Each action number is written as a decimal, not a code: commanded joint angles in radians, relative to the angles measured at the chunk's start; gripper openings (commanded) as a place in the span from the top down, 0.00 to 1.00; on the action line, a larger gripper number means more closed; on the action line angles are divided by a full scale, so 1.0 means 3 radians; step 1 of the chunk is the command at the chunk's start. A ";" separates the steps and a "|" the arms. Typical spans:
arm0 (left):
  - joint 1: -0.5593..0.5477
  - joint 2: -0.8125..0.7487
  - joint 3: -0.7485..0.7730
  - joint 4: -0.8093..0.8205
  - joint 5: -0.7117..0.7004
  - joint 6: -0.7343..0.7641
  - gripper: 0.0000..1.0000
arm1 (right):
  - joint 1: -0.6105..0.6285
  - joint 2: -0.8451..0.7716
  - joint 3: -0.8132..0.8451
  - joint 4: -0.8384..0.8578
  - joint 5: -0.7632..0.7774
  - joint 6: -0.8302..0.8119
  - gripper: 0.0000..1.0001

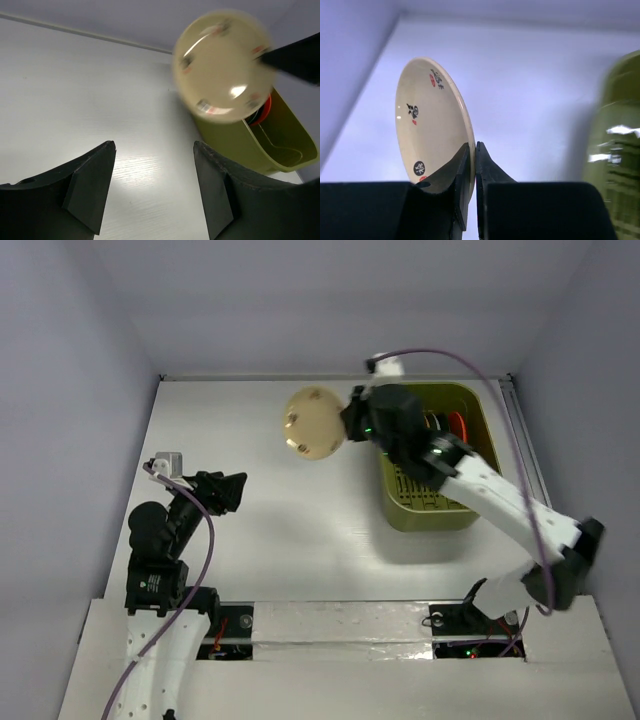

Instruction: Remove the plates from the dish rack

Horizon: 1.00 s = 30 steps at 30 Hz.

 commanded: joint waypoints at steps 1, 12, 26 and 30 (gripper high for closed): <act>0.0057 -0.0068 0.0038 0.0042 -0.0192 -0.0007 0.40 | 0.0191 0.0591 0.0069 0.0331 -0.0299 0.0181 1.00; 0.0057 -0.0053 0.0033 0.0037 -0.0223 -0.0012 0.44 | 0.0191 0.1691 0.0192 0.0679 -0.0504 0.0406 1.00; 0.0057 -0.0068 0.0013 0.0078 -0.0141 -0.0017 0.44 | 0.0191 0.2254 0.0085 0.0439 0.0105 0.0580 0.82; 0.0057 -0.0058 0.0008 0.0083 -0.0126 -0.0017 0.44 | 0.0191 0.2265 0.0024 0.0398 0.0233 0.0590 0.67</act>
